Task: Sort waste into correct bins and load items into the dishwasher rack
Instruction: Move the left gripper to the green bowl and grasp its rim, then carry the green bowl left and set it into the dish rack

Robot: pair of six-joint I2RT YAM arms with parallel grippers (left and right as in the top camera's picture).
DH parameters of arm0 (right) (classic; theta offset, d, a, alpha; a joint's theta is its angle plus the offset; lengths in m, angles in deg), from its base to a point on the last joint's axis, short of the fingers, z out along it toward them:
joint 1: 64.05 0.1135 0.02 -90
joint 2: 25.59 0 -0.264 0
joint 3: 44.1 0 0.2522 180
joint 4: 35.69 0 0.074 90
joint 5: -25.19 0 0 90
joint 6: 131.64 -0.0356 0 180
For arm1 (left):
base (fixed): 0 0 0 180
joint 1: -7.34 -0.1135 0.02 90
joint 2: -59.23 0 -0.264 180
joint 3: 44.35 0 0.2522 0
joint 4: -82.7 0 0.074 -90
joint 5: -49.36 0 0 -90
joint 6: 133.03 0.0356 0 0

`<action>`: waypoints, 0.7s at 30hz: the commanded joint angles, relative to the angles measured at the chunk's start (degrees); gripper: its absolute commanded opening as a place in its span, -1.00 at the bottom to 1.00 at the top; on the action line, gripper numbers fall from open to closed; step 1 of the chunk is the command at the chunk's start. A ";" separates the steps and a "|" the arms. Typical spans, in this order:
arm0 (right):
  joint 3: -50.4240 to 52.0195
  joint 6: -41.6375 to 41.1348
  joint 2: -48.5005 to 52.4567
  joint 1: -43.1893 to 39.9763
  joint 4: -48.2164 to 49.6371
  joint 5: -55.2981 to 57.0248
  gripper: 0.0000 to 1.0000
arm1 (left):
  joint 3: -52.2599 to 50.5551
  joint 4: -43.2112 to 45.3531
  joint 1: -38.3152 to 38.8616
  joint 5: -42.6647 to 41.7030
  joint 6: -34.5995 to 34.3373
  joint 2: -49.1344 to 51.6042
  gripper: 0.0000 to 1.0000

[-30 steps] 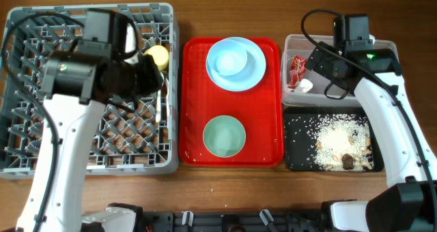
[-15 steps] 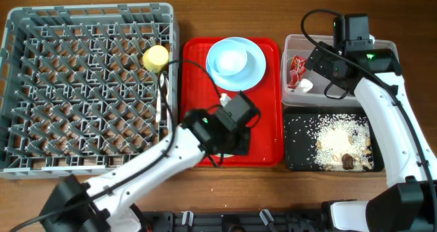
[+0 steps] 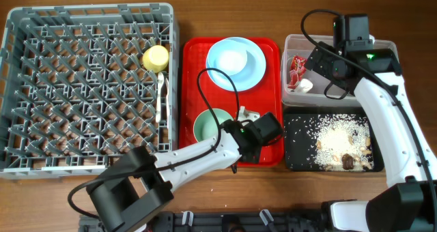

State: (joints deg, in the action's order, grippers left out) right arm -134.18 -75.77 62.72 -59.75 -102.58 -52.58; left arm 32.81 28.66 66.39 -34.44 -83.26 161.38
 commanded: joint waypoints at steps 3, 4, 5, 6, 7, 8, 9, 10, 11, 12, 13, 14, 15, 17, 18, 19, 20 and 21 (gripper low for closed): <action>-0.07 0.96 0.74 -0.20 0.17 -0.26 1.00 | 3.91 -3.04 -0.07 6.56 1.20 -10.27 -0.39; -0.07 0.98 0.74 -0.20 0.17 -0.26 1.00 | 3.91 -3.56 -0.07 9.62 1.20 -11.26 -0.39; -0.07 0.96 0.74 -0.20 0.17 -0.26 0.99 | 3.91 -4.00 -0.07 11.78 1.20 -11.30 -0.37; -0.07 0.96 0.74 -0.20 0.17 -0.26 1.00 | 3.87 -4.35 -0.07 13.00 1.22 -11.04 -0.35; -0.07 0.96 0.74 -0.20 0.17 -0.26 0.99 | 3.54 -4.26 -0.07 13.40 2.51 -10.12 -0.35; -0.07 0.96 0.74 -0.20 0.17 -0.26 0.99 | 3.13 -4.24 -0.07 13.44 2.51 -9.22 -0.36; -0.07 0.96 0.74 -0.20 0.17 -0.26 0.99 | 2.75 -4.04 -0.07 13.46 2.49 -7.89 -0.36; -0.07 0.98 0.74 -0.20 0.17 -0.26 1.00 | 2.27 -3.37 -0.07 13.38 2.47 -5.97 -0.37; -0.07 0.94 0.74 -0.20 0.17 -0.26 0.99 | 2.10 -3.04 -0.07 13.18 2.47 -3.96 -0.38; -0.07 0.94 0.74 -0.20 0.17 -0.26 0.99 | 2.10 -2.67 0.00 11.30 2.47 -1.90 -0.48; -0.07 0.96 0.74 -0.20 0.17 -0.26 0.99 | 2.10 -2.29 0.00 9.20 2.47 -0.87 -0.62; -0.07 0.96 0.74 -0.20 0.17 -0.26 1.00 | 2.10 -2.29 -0.02 8.15 2.47 -0.17 -0.67; -0.07 0.96 0.74 -0.20 0.17 -0.26 1.00 | 2.08 -2.60 -0.02 8.22 2.47 0.02 -0.68; -0.07 0.94 0.74 -0.20 0.17 -0.26 0.99 | 2.08 -2.89 -0.02 10.27 2.47 0.09 -0.68; -0.07 0.96 0.74 -0.20 0.17 -0.26 0.99 | 2.08 -2.84 0.00 11.50 2.47 0.09 -0.68; -0.07 0.98 0.74 -0.20 0.17 -0.26 0.99 | 2.08 -2.82 -0.02 11.65 2.47 0.09 -0.66; -0.07 0.96 0.74 -0.20 0.17 -0.26 0.99 | 2.08 -2.82 -0.02 11.65 2.47 0.09 -0.60; -0.07 0.94 0.74 -0.20 0.17 -0.26 0.99 | 2.08 -2.82 -0.02 11.65 2.47 0.09 -0.57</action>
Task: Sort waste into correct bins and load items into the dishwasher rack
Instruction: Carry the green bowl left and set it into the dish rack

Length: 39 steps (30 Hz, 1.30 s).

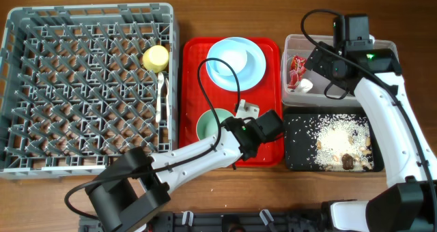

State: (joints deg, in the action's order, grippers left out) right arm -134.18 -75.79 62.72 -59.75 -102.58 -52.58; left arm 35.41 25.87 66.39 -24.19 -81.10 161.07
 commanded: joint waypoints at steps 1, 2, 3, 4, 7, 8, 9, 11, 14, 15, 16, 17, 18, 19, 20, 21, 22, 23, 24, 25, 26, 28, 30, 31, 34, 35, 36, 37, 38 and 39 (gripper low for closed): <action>-0.07 0.98 0.74 -0.20 0.17 -0.26 0.99 | -0.52 -0.07 0.00 1.38 0.31 0.39 -0.57; -0.07 0.96 0.74 -0.20 0.17 -0.26 1.00 | -0.52 -0.31 0.00 0.87 0.28 0.39 -0.60; -0.07 0.98 0.74 -0.20 0.17 -0.26 0.99 | -0.55 -0.72 0.00 0.52 0.28 0.50 -0.61; -0.07 1.01 0.74 -0.20 0.17 -0.26 1.00 | -0.55 -1.18 0.00 0.52 0.28 0.63 -0.62; -0.07 0.96 0.74 -0.20 0.17 -0.26 0.99 | -0.55 -1.51 0.00 0.52 0.26 2.29 -0.68; -0.07 0.98 0.74 -0.20 0.17 -0.26 0.99 | -0.55 -1.53 0.00 0.55 0.28 3.21 -0.69; -0.07 0.98 0.74 -0.20 0.17 -0.26 1.00 | -0.55 -1.57 -0.02 0.55 0.28 3.52 -0.68; -0.07 0.98 0.74 -0.20 0.17 -0.26 0.99 | -0.52 -2.12 -0.02 0.52 0.26 3.37 -0.92; -0.07 0.98 0.74 -0.20 0.17 -0.26 1.00 | 1.90 -6.38 -0.07 0.02 0.35 0.42 -0.92; -0.07 0.98 0.74 -0.20 0.17 -0.26 1.00 | 4.55 -9.46 -0.07 -1.22 2.23 -2.32 -0.92; -0.07 0.98 0.74 -0.20 0.17 -0.26 0.99 | 7.52 -12.02 -0.63 -5.35 6.32 -6.38 -0.92; -0.07 0.96 0.74 -0.20 0.17 -0.26 1.00 | 9.01 -13.16 -1.70 -9.07 8.20 -8.83 -0.92; -0.07 1.01 0.74 -0.20 0.17 -0.26 0.99 | 10.71 -14.75 -4.09 -15.13 10.84 -12.15 -0.92; -0.07 0.98 0.74 -0.20 0.17 -0.26 0.99 | 11.87 -17.11 -11.34 -28.41 15.56 -18.49 -0.92; -0.07 0.98 0.74 -0.20 0.17 -0.26 0.99 | 11.87 -19.91 -20.37 -38.47 19.67 -22.99 -0.92; -0.07 0.98 0.74 -0.20 0.17 -0.26 0.99 | 11.87 -23.61 -30.53 -46.64 25.00 -25.62 -0.92; -0.07 1.01 0.74 -0.20 0.17 -0.26 0.99 | 11.87 -26.16 -37.11 -51.47 29.18 -26.29 -0.92; -0.07 1.01 0.74 -0.20 0.17 -0.26 1.00 | 11.80 -30.18 -45.29 -59.01 35.95 -26.27 -0.92; -0.07 0.98 0.74 -0.20 0.17 -0.26 0.99 | 11.10 -34.75 -53.24 -67.56 44.28 -25.40 -0.92; -0.07 0.96 0.74 -0.20 0.17 -0.26 0.99 | 10.25 -38.53 -58.53 -73.18 50.90 -24.55 -0.92; -0.07 0.98 0.74 -0.20 0.17 -0.26 0.99 | 5.79 -46.31 -70.75 -83.58 65.42 -22.05 -0.92; -0.07 0.98 0.74 -0.20 0.17 -0.26 0.99 | 0.50 -48.78 -76.89 -88.94 71.84 -20.79 -0.92; -0.07 0.98 0.74 -0.20 0.17 -0.26 1.00 | -4.94 -48.02 -79.58 -90.16 75.28 -19.78 -0.92; -0.07 0.98 0.74 -0.20 0.17 -0.26 0.99 | -7.26 -46.60 -80.32 -90.12 75.36 -19.06 -0.92; -0.07 0.98 0.74 -0.20 0.17 -0.26 0.99 | -12.61 -41.16 -83.25 -89.79 75.34 -15.82 -0.92; -0.07 0.98 0.74 -0.20 0.17 -0.26 1.00 | -12.81 -40.35 -84.50 -88.70 75.32 -14.71 -0.92; -0.07 0.98 0.74 -0.20 0.17 -0.26 1.00 | -12.81 -39.95 -85.46 -87.60 75.32 -14.01 -0.92; -0.07 0.98 0.74 -0.20 0.17 -0.26 0.99 | -12.81 -39.80 -86.71 -85.96 75.32 -13.51 -0.92; -0.07 0.98 0.74 -0.20 0.17 -0.26 0.99 | -12.81 -39.80 -88.11 -83.49 75.34 -13.44 -0.92; -0.07 0.98 0.74 -0.20 0.17 -0.26 1.00 | -12.81 -39.80 -89.85 -80.06 75.34 -13.44 -0.81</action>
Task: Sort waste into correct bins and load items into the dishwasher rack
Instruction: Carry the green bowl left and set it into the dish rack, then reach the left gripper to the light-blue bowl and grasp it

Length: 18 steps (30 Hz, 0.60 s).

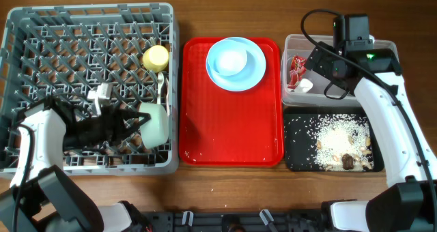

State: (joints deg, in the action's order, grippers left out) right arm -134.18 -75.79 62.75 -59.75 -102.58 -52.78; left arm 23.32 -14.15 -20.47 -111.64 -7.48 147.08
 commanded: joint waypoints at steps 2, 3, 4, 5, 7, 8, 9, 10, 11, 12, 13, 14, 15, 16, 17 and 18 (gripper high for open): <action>-0.07 0.98 0.72 -0.20 0.17 -0.07 0.99 | -0.68 0.11 -5.75 10.45 1.11 0.55 0.23; -0.07 0.98 0.72 -0.20 0.17 -0.07 1.00 | -0.02 -0.24 -7.23 10.45 -0.55 0.55 0.43; -0.07 0.98 0.72 -0.20 0.17 -0.07 1.00 | 1.68 -0.90 -9.07 10.43 -2.99 0.55 0.67; -0.07 0.98 0.72 -0.20 0.17 -0.07 0.99 | 4.20 -2.29 -10.95 10.40 -3.98 0.55 0.99; -0.07 0.98 0.72 -0.20 0.17 -0.07 1.00 | 13.66 -7.93 -14.29 10.43 -4.37 -0.81 0.99; -0.07 0.98 0.72 -0.20 0.17 -0.07 1.00 | 16.46 -8.87 -14.47 10.45 -4.79 -2.19 0.99; -0.07 0.98 0.72 -0.20 0.17 -0.07 0.99 | 19.08 -9.14 -14.40 10.45 -6.56 -4.31 0.99; -0.07 0.98 0.72 -0.20 0.17 -0.07 1.00 | 20.90 -8.90 -14.40 10.40 -8.17 -6.78 0.99; -0.07 1.01 0.72 -0.20 0.17 -0.09 1.00 | 22.25 -8.02 -14.14 10.32 -9.86 -10.21 0.99; -0.07 0.98 0.72 -0.20 0.17 -0.07 1.00 | 22.29 -5.79 -13.25 8.22 -11.67 -14.21 1.00; -0.07 1.01 0.72 -0.20 0.17 -0.07 0.99 | 22.27 -4.61 -11.80 5.25 -11.85 -17.11 0.99; -0.07 0.98 0.72 -0.20 0.17 -0.07 1.00 | 22.27 -2.40 -9.16 0.63 -11.85 -20.13 1.00; -0.07 0.98 0.72 -0.20 0.17 -0.07 0.99 | 22.27 0.59 -5.97 -3.13 -12.11 -22.05 1.00; -0.07 0.98 0.72 -0.20 0.17 -0.07 0.99 | 22.27 3.65 -3.13 -4.66 -13.92 -22.86 0.99; -0.07 0.98 0.72 -0.20 0.17 -0.07 1.00 | 22.27 9.49 1.27 -3.17 -21.38 -23.12 1.00; -0.07 0.98 0.72 -0.20 0.17 -0.07 0.99 | 22.29 17.53 7.23 5.16 -33.70 -22.64 0.99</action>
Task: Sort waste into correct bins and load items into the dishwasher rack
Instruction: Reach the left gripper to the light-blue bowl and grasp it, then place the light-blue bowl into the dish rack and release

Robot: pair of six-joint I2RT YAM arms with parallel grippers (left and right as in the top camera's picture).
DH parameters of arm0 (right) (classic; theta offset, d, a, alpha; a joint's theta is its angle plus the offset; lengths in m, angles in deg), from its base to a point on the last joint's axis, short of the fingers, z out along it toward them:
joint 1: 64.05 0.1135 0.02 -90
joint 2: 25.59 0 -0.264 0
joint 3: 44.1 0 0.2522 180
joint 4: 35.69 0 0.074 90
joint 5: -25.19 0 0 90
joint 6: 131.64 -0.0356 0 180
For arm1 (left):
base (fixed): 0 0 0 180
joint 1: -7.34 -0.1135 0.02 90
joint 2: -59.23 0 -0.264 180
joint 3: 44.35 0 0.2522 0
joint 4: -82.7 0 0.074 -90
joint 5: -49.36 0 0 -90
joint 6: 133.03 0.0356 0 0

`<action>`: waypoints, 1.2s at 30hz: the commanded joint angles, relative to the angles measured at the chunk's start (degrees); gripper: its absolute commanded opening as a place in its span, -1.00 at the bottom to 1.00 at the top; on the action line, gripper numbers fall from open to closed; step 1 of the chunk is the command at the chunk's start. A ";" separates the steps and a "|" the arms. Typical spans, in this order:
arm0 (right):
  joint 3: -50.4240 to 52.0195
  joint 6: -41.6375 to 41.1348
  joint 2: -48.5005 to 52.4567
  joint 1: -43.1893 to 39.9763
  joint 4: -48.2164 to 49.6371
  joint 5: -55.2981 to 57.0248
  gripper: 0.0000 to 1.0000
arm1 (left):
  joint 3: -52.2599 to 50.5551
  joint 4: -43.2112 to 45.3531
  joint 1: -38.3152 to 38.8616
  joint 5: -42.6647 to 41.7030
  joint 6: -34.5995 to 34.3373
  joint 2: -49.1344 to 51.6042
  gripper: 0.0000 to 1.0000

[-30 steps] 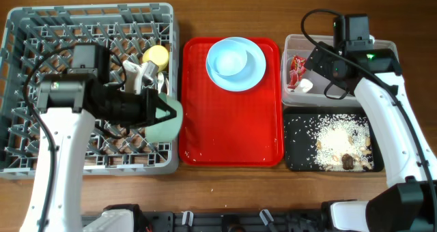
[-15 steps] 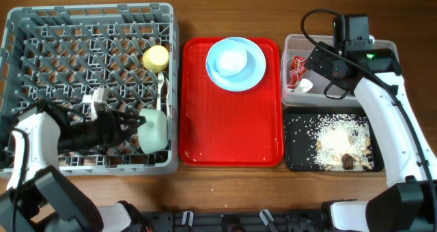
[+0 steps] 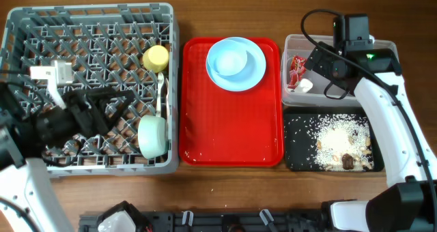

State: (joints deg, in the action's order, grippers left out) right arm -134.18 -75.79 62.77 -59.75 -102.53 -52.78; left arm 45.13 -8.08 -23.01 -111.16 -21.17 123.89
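A pale green bowl [image 3: 153, 136] stands on its edge in the front right corner of the grey dishwasher rack [image 3: 20, 20]. My left gripper [image 3: 121, 104] is over the rack to the left of the bowl, open and apart from it. A yellow cup [image 3: 156, 58] and a utensil [image 3: 161, 95] also sit in the rack. On the red tray [image 3: 232, 129] a blue bowl sits on a blue plate [image 3: 235, 63]. My right gripper [image 3: 313, 61] hangs over the clear waste bin [image 3: 300, 44]; its fingers are hidden under the wrist.
The clear bin holds red wrappers [image 3: 296, 67] and a white scrap [image 3: 305, 85]. In front of it a black bin [image 3: 293, 157] holds rice and dark food scraps. The right arm's cable loops above the bins.
My left gripper has let go of the green bowl and drawn back to the left over the rack. The bowl stays on edge in the rack's front right corner. The right arm has not moved.
At first my left gripper was at the green bowl on the red tray, and it was still there shortly after. Then the bowl was in the rack with the gripper at it. Now the bowl stands there alone, and the right arm has stayed over the clear bin.
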 commanded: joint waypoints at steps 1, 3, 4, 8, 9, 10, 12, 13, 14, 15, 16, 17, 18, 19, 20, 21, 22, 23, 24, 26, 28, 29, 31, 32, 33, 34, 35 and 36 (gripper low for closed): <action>-0.07 0.98 0.70 -0.20 0.13 -0.07 1.00 | 0.48 17.42 15.50 13.99 -28.37 0.98 0.99; -0.07 0.96 0.70 -0.20 0.13 -0.07 0.99 | 0.48 30.23 31.61 36.17 -41.44 1.88 1.00; -0.07 0.96 0.70 -0.20 0.13 -0.07 0.99 | 0.48 34.86 41.03 48.17 -45.31 2.78 0.99; -0.07 0.96 0.70 -0.20 0.13 -0.07 0.99 | 0.48 44.26 62.49 75.69 -48.26 16.31 0.99; -0.07 0.98 0.70 -0.20 0.13 -0.07 0.99 | 0.50 46.05 63.52 74.79 -48.26 20.87 0.99; -0.07 0.98 0.70 -0.20 0.13 -0.07 0.99 | 0.57 48.50 63.67 72.19 -47.56 27.30 0.96; -0.07 0.98 0.70 -0.20 0.13 -0.07 1.00 | 1.20 52.30 63.69 69.37 -43.60 35.69 0.80; -0.07 0.98 0.70 -0.20 0.13 -0.07 0.99 | 1.20 55.74 64.00 70.82 -40.11 40.37 0.70; -0.07 0.98 0.70 -0.20 0.13 -0.07 1.00 | 1.20 57.68 64.06 71.73 -39.15 43.17 0.67; -0.07 0.98 0.70 -0.20 0.13 -0.07 0.99 | 1.20 59.69 64.11 71.89 -38.21 45.18 0.66; -0.07 0.98 0.70 -0.20 0.13 -0.07 0.99 | 1.20 62.34 64.17 71.91 -36.96 47.47 0.63; -0.07 0.98 0.70 -0.20 0.13 -0.07 0.99 | 1.20 63.69 64.17 71.80 -35.78 48.43 0.58; -0.07 0.98 0.70 -0.20 0.13 -0.07 0.99 | 1.20 64.50 64.22 71.87 -34.56 49.31 0.54; -0.07 0.98 0.70 -0.20 0.13 -0.07 1.00 | 1.18 65.53 64.37 71.56 -34.03 49.92 0.53; -0.07 0.98 0.70 -0.20 0.13 -0.07 0.99 | 1.20 66.51 64.61 71.45 -33.68 50.47 0.52; -0.07 0.96 0.70 -0.20 0.13 -0.07 0.99 | 1.18 67.23 64.89 71.43 -32.30 50.82 0.45; -0.07 0.98 0.70 -0.20 0.13 -0.07 0.99 | 1.18 68.54 65.37 71.45 -29.73 51.49 0.40; -0.07 0.98 0.70 -0.20 0.13 -0.07 0.99 | 1.18 69.42 65.57 71.47 -27.98 52.19 0.34; -0.07 0.98 0.70 -0.20 0.13 -0.07 1.00 | 1.18 70.14 65.61 71.47 -26.95 52.83 0.33; -0.07 0.96 0.70 -0.20 0.13 -0.07 0.99 | 1.18 71.41 65.61 71.67 -26.53 54.18 0.22; -0.07 0.98 0.70 -0.20 0.13 -0.07 1.00 | 1.18 71.23 65.61 71.67 -26.56 54.42 -0.34; -0.07 0.98 0.70 -0.20 0.13 -0.07 0.99 | 1.18 71.28 65.72 71.67 -26.56 54.38 -0.45; -0.07 0.98 0.70 -0.20 0.13 -0.07 1.00 | 1.18 71.25 65.88 71.67 -26.56 54.21 -0.45; -0.07 0.98 0.70 -0.20 0.13 -0.07 0.99 | 1.18 71.19 65.88 71.67 -26.56 53.59 -0.58; -0.07 0.98 0.70 -0.20 0.13 -0.07 0.99 | 1.22 70.86 65.88 71.67 -26.58 52.65 -0.85; -0.07 0.98 0.70 -0.20 0.13 -0.07 0.99 | 1.25 69.83 65.88 71.65 -26.86 51.06 -0.92; -0.07 0.96 0.70 -0.20 0.11 -0.07 1.00 | 1.25 67.63 65.81 70.95 -29.29 47.76 -0.92; -0.07 0.98 0.70 -0.20 0.13 -0.07 1.00 | 1.25 66.20 65.68 69.11 -31.19 45.07 -0.92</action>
State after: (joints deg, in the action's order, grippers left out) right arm -134.18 -75.79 62.96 -59.75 -102.53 -52.78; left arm 45.64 60.31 42.61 -39.75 -48.33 175.98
